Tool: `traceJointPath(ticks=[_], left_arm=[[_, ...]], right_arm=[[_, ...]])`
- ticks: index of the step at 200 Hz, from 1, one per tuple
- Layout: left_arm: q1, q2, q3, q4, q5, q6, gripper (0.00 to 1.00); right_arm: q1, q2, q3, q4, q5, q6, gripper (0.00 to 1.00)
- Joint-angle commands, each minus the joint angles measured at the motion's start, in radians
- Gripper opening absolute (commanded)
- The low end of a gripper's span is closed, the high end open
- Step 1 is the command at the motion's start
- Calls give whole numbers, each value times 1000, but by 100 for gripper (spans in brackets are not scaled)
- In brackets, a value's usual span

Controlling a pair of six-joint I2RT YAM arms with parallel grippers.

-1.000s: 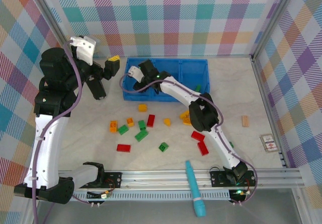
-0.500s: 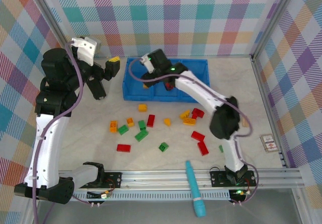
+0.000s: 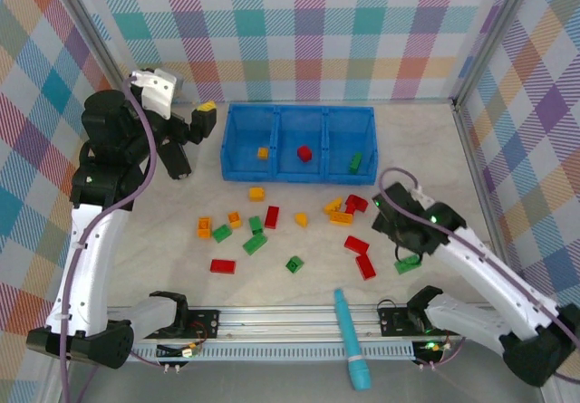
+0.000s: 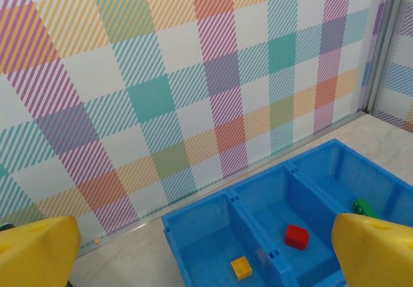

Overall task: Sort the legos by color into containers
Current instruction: Pick up the lego from the bottom-right of the table.

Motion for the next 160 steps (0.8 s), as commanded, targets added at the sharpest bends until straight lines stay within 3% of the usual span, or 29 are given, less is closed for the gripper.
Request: traceJointPath(ticks=[1,59,126,160], left_arm=[[12,-34,-7,59,22,-11,100],[13,-37,-3,49,29,-14,100],[12,-35,-4,46,10,-6,100],[13,-28,1,34,-8,5,100]], right_arm=[[-16,-107,-91,-92,-53,335,77],[-142,-193,-312,74,-208,375,78],[-327,-80,-404,271,-302,241,78],[-389,9,-403,319,-308,168,73]])
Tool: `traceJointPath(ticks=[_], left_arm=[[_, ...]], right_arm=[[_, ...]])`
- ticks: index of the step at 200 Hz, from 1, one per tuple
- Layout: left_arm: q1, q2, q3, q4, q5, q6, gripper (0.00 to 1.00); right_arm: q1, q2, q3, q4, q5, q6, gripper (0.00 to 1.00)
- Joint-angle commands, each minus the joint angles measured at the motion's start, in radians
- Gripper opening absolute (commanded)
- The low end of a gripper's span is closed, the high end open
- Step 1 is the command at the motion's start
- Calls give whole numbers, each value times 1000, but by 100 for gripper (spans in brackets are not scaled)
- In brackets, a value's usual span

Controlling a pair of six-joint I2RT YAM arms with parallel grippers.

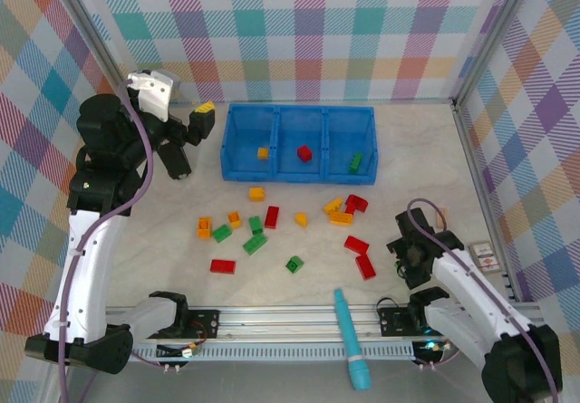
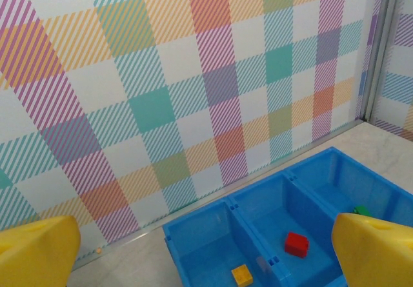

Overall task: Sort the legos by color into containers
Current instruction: Pick up the lego from the bottom-right of the table.

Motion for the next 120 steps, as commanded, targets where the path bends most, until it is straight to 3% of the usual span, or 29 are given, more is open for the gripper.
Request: traceJointPath(ticks=[1,38,61,120], left_arm=[[12,-6,7,19,-9,5,100],[12,-3,6,19,-14,12,100],[12,0,4,26,-8,13,100],[11,19,17,15,-18,15,100]], right_arm=[[-38,38,0,60,-26,-74,73],[-80,130,-9,107,-29,-147,58],[-96,211,-18,159,-41,-174,58],[-104,459,190,339,-66,-446,27]])
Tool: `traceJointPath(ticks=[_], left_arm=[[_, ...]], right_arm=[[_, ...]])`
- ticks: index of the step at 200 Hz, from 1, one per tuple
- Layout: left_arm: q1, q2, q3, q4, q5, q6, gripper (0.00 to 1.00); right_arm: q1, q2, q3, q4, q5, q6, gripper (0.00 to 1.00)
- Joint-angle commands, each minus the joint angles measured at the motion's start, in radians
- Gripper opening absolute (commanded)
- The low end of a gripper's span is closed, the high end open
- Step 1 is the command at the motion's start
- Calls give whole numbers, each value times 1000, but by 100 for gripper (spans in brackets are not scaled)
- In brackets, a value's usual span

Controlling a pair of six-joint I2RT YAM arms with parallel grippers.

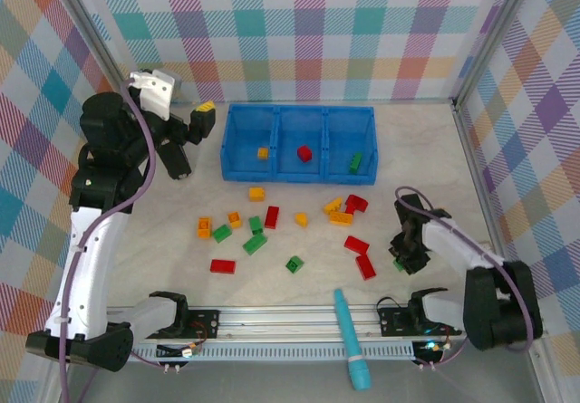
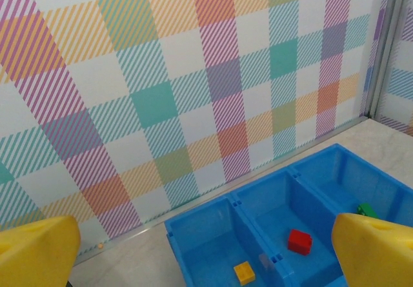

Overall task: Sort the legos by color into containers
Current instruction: Pick up the lego from the bottom-right of the table, then place the lego in the container.

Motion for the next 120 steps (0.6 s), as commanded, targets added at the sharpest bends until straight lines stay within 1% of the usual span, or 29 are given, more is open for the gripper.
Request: traceJointPath(ticks=[1,11,25,45,73,87,104,120], left_arm=[[11,1,17,15,-6,14,100],[11,-2,18,15,-5,14,100],[11,-6,12,20,0,14,100],[11,-13,6,27,1,15,100],[11,-25,7,16,0,14,100],[10,-40,-3,25,-8,15,100],[11,-54,-18,39,-6,14,100],[11,-61,-24,41,-5,14,100]], right_arm=[[-4,91,89,282,-30,-176,26],[-3,135,173,305,-36,-253,24],[-3,207,325,325,-60,-385,23],[-1,326,594,265,-59,-541,21],[3,446,893,204,-66,-660,20],[10,502,997,193,-72,-698,20],[21,581,1100,202,-119,-738,20],[47,644,1164,230,-121,-797,20]])
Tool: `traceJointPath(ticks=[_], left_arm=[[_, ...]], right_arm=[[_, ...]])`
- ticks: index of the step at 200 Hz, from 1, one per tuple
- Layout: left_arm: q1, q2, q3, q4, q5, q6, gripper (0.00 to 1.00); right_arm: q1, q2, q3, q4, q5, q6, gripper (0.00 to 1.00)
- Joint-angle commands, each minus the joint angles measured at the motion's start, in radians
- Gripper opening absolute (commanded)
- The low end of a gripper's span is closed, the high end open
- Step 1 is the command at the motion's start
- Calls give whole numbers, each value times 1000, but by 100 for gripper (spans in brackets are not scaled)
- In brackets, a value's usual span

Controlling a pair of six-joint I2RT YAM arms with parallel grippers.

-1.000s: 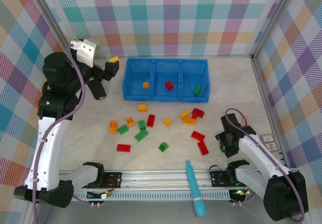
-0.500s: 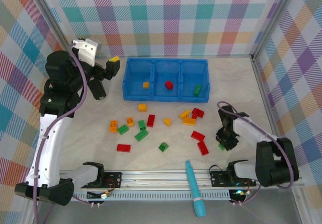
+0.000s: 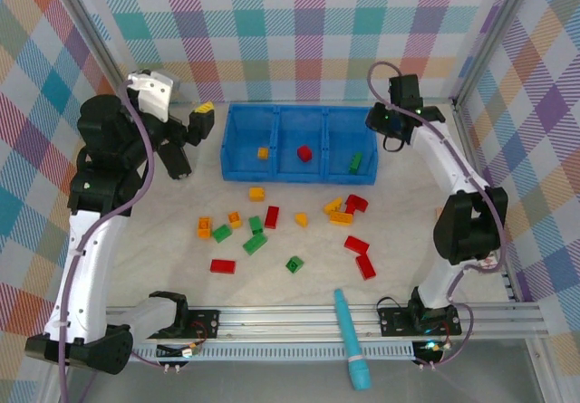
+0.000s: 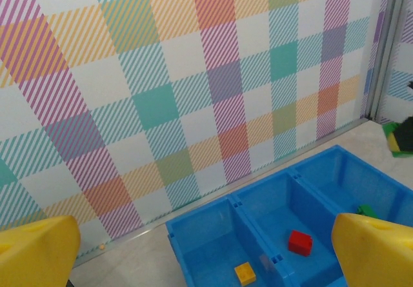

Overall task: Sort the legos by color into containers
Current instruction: Place the lego in the container.

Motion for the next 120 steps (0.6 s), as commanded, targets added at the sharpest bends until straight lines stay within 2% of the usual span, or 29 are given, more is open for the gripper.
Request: traceJointPath(ticks=[1,31,78,120], left_arm=[[11,-31,-10,40,-5,14,100],[11,-30,0,21,-22,19,100],[11,-52,-16,33,-23,19,100],[10,-37,-5,27,-31,22,100]], right_arm=[[42,111,85,-7,-41,-150,20],[109,241,194,-4,53,-303,19],[116,372,302,-139,60,-302,20],[116,388,240,-162,74,-286,24]])
